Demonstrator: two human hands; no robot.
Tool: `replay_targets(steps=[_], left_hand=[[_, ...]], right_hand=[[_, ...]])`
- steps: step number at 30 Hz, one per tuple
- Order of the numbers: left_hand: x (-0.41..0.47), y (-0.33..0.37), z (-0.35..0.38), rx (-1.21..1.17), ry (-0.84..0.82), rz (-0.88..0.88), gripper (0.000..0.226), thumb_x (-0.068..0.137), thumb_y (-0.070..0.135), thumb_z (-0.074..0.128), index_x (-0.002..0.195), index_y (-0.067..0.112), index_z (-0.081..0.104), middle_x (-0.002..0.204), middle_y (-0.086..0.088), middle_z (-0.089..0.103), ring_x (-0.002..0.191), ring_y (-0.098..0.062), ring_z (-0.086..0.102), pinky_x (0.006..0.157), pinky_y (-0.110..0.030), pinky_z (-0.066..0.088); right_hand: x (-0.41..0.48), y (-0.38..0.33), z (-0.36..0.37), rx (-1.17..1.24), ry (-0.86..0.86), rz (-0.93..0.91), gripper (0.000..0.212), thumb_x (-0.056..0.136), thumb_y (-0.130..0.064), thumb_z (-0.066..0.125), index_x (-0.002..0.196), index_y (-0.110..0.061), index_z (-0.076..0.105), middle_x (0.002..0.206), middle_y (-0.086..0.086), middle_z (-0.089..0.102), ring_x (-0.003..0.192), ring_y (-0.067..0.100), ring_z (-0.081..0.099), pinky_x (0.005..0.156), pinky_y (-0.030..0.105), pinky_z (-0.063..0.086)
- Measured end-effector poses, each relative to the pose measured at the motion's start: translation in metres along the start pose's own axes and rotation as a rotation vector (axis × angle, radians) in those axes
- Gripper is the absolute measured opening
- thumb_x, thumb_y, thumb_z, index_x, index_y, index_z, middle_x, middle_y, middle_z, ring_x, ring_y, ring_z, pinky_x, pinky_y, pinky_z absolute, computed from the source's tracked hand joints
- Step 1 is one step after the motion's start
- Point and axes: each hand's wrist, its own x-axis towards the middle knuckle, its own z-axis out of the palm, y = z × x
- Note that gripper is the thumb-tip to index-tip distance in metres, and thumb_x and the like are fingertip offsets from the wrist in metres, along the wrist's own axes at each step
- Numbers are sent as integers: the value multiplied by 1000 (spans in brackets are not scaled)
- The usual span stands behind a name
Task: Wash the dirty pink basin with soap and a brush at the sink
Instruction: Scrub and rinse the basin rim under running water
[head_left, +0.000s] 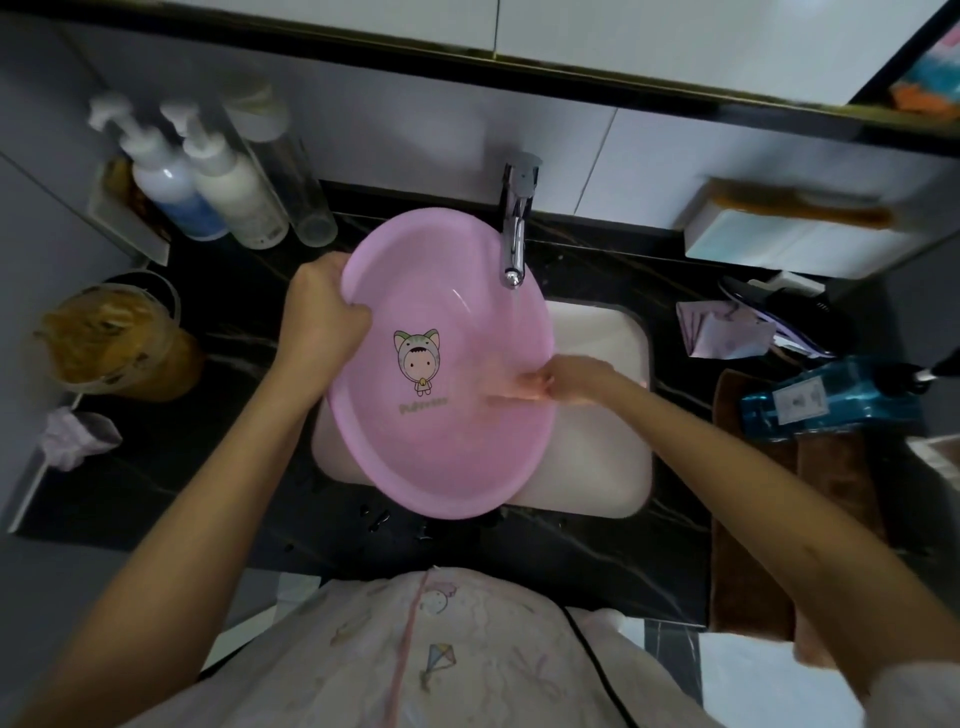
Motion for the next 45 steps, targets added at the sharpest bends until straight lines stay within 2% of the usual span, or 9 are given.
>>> replay_targets(steps=[2, 11, 17, 22, 28, 34, 38, 41, 45], left_hand=[[0, -1, 0, 4, 0, -6, 42, 72, -12, 53, 112, -1, 61, 101, -19, 64, 85, -24, 57, 72, -28, 43], [4, -5, 0, -11, -11, -32, 40, 72, -13, 53, 110, -2, 61, 95, -15, 63, 82, -21, 56, 70, -29, 43], [14, -1, -6, 49, -61, -30, 35, 71, -12, 52, 103, -2, 64, 88, -15, 62, 80, -28, 59, 70, -33, 48], [56, 13, -12, 186, -250, -55, 23, 74, -10, 53, 93, -6, 65, 80, -15, 58, 72, -23, 55, 63, -28, 41], [84, 27, -4, 305, -428, -83, 23, 71, -8, 56, 92, -9, 64, 77, -17, 57, 70, -23, 53, 52, -23, 38], [28, 22, -16, 464, -289, -111, 79, 74, 12, 72, 139, 9, 28, 126, -22, 50, 111, -40, 53, 88, -43, 46], [-25, 8, -14, 526, -157, -45, 90, 80, 2, 62, 149, 19, 7, 120, -23, 46, 88, -33, 55, 66, -38, 41], [-22, 6, -17, 441, -148, 54, 81, 78, -8, 56, 147, 13, 19, 102, -22, 52, 79, -28, 52, 66, -36, 42], [9, 10, -21, 318, -291, 47, 72, 75, -12, 53, 141, 12, 35, 118, -24, 56, 107, -37, 55, 88, -40, 45]], right_hand=[[8, -4, -11, -137, 115, 1, 50, 92, -17, 43, 138, -34, 45, 122, 2, 60, 107, 26, 58, 81, 31, 47], [18, 6, -24, -300, 101, -100, 57, 92, -13, 41, 137, -48, 39, 121, 2, 61, 107, 26, 59, 85, 32, 49], [18, 4, -32, -467, 394, -126, 54, 97, -23, 42, 140, -53, 27, 107, 7, 62, 96, 28, 63, 72, 32, 46], [13, 2, -56, -513, 625, -161, 63, 96, -9, 39, 145, -45, 23, 103, 10, 59, 83, 30, 63, 58, 32, 38], [6, 4, -16, -343, 278, -132, 44, 102, -37, 28, 144, -46, 25, 119, 10, 57, 108, 29, 58, 77, 30, 39], [20, 4, 49, 128, 41, -101, 42, 100, -44, 38, 140, -33, 42, 131, 7, 55, 112, 28, 57, 96, 38, 45], [25, 8, 56, 283, -195, -188, 37, 99, -30, 44, 135, -36, 48, 140, 2, 48, 118, 26, 52, 102, 44, 43], [29, 11, 42, 140, -168, -217, 41, 98, -23, 45, 134, -42, 47, 140, 3, 48, 119, 27, 52, 101, 38, 42], [37, 12, 6, -164, 71, -203, 42, 99, -34, 40, 136, -53, 36, 136, 3, 53, 117, 27, 55, 94, 34, 45]])
